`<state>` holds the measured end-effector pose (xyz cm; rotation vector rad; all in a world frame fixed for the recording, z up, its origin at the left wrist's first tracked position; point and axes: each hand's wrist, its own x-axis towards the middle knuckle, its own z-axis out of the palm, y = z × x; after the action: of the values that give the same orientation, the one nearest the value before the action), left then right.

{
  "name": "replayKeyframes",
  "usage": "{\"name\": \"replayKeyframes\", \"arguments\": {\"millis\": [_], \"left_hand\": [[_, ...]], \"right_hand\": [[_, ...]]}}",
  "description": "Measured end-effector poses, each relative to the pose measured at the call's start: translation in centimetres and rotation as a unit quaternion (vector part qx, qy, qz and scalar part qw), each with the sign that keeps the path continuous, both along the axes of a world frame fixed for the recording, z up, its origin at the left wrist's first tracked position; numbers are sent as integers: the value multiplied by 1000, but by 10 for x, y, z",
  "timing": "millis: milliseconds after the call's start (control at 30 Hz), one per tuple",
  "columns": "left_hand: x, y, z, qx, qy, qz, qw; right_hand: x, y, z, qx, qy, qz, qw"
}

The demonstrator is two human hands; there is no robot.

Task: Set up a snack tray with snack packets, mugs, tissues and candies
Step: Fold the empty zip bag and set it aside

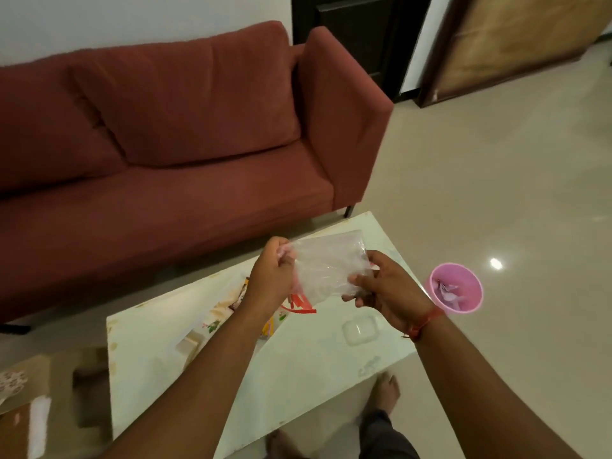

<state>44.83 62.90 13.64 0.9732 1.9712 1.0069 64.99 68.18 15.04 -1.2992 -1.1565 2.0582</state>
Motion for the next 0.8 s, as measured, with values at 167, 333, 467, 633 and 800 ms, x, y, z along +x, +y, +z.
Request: {"name": "replayKeyframes", "arguments": {"millis": [167, 333, 467, 633, 800], "left_hand": [[67, 53, -30, -54, -163, 84, 982], [145, 121, -74, -107, -281, 121, 946], [215, 178, -119, -162, -331, 139, 919], [287, 219, -185, -189, -288, 120, 931], [328, 228, -240, -193, -233, 77, 950]], "right_hand": [[66, 38, -35, 1, 39, -78, 996], [156, 96, -80, -24, 58, -125, 990], [243, 163, -140, -25, -68, -192, 979], [347, 233, -247, 11, -321, -215, 922], [400, 281, -381, 47, -473, -137, 869]]}}
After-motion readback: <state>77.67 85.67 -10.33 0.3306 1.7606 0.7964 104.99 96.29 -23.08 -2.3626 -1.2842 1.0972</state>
